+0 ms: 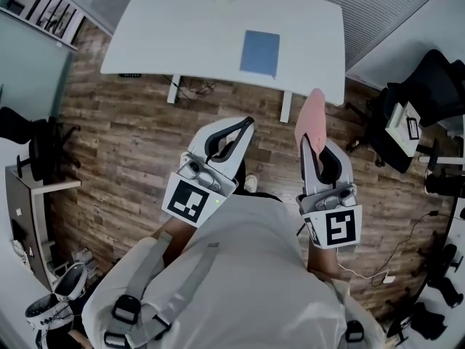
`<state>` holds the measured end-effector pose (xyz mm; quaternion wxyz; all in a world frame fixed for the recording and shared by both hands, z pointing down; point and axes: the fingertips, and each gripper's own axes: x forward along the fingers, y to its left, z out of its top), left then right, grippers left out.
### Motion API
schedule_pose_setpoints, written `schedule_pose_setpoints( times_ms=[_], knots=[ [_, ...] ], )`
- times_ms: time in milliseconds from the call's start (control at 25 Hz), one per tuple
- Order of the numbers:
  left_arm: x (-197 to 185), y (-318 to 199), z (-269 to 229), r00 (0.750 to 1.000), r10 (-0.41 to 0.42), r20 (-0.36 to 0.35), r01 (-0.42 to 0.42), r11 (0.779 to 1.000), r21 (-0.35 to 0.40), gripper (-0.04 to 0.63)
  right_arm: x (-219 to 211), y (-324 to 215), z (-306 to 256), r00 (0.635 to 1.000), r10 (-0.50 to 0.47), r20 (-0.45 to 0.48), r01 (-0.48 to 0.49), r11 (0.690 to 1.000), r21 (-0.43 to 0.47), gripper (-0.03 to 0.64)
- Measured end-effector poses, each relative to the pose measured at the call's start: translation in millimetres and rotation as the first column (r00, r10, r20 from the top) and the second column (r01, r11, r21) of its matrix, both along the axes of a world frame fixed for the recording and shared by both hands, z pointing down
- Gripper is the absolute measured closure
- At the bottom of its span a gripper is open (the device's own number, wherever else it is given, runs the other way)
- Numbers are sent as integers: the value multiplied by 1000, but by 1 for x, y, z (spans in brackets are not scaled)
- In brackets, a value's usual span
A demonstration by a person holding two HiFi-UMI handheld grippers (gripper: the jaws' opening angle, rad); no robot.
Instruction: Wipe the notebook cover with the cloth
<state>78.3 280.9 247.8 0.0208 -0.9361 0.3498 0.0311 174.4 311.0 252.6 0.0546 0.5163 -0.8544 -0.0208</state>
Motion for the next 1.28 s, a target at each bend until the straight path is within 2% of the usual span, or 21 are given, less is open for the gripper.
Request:
schedule_pose_setpoints(
  times_ms=[440, 960, 1280],
  knots=[
    [-5, -101, 6, 1000, 16, -4, -16, 1000, -5, 595, -13, -101, 4, 1000, -6, -12, 6, 1000, 1, 584],
    [-36, -248, 9, 999, 44, -23, -45, 999, -13, 595, -52, -249, 3, 999, -2, -38, 2, 1000, 1, 584],
    [-53, -314, 15, 997, 70, -25, -70, 998, -6, 595, -77, -316, 8, 999, -4, -49, 4, 1000, 4, 584]
  ],
)
